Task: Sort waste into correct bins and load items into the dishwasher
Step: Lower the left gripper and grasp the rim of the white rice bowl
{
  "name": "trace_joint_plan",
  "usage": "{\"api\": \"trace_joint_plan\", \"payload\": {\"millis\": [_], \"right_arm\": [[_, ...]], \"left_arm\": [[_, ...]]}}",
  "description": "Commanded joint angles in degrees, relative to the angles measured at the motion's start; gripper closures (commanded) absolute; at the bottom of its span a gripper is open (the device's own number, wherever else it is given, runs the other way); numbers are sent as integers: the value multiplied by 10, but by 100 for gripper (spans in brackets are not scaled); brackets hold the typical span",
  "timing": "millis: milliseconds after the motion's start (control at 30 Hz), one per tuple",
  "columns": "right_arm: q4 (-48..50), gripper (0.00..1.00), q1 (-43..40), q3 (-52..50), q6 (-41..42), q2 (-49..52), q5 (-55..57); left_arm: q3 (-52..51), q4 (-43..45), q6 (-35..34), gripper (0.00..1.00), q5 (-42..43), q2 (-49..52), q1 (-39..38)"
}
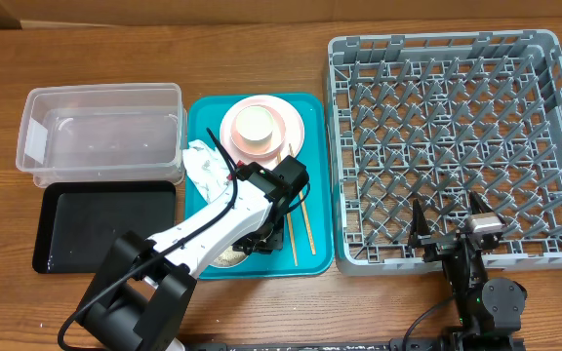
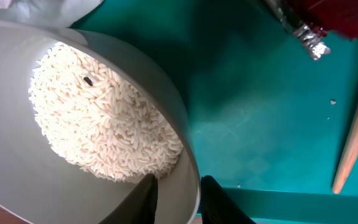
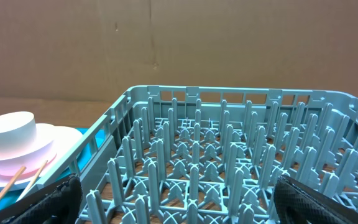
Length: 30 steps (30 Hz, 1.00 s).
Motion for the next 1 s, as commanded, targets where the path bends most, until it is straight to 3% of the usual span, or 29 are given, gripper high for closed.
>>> {"api": "trace_joint_plan", "payload": {"millis": [0, 633, 967], "right_arm": [[2, 0, -2, -6, -2, -6, -1], [2, 0, -2, -6, -2, -6, -1], [2, 0, -2, -6, -2, -6, -1]], "left_arm": [[12, -2, -3, 74, -9, -3, -3], [12, -28, -3, 74, -9, -3, -3], [7, 8, -3, 75, -14, -3, -4]]}}
